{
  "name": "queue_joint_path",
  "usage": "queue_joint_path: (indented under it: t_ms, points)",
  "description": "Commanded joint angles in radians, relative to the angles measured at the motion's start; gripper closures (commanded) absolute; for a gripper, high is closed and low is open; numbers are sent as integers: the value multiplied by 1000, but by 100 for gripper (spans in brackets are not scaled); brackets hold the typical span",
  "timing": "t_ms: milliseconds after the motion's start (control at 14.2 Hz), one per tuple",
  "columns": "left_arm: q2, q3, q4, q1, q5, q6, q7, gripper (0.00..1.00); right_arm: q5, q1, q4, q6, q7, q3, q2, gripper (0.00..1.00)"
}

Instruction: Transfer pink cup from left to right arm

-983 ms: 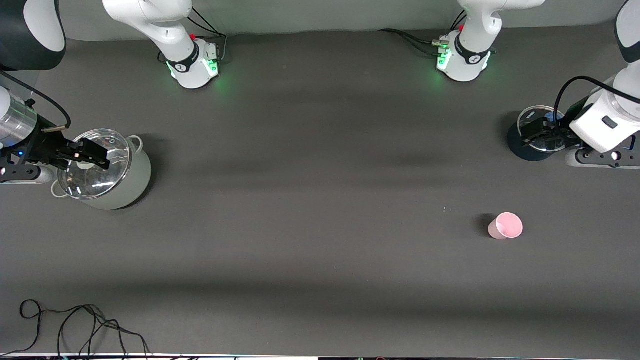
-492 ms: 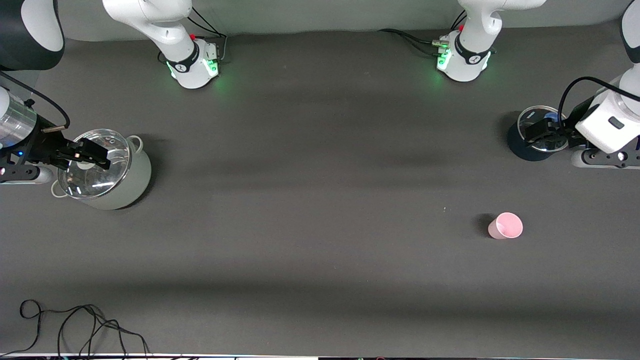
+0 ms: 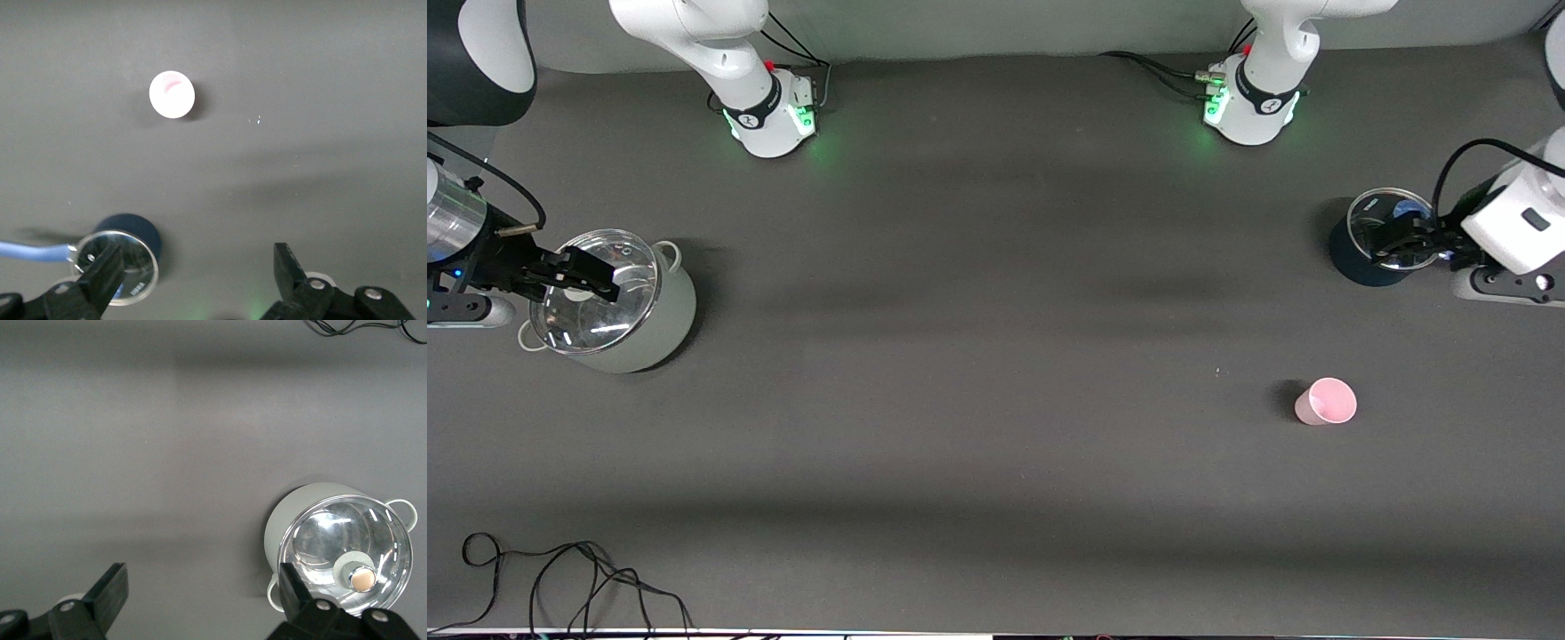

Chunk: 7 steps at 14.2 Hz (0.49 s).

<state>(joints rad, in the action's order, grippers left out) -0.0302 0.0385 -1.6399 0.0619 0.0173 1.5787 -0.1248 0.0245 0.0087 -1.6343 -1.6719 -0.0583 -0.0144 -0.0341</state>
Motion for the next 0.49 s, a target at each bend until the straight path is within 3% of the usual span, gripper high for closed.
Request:
queue_joint_path:
  t_ms: [0,211,421]
  points:
    - [-77,3,110,-45,-10,-11,-183,0,-21,-1,-7,-3,18,5,11,0]
    - [-116,1,157,-98,15,10,-456,0,-21,1,-7,-3,18,5,11,0]
    - [-181,3,180,-207,149,41,-762,0,-21,1,-9,-3,18,5,11,0]
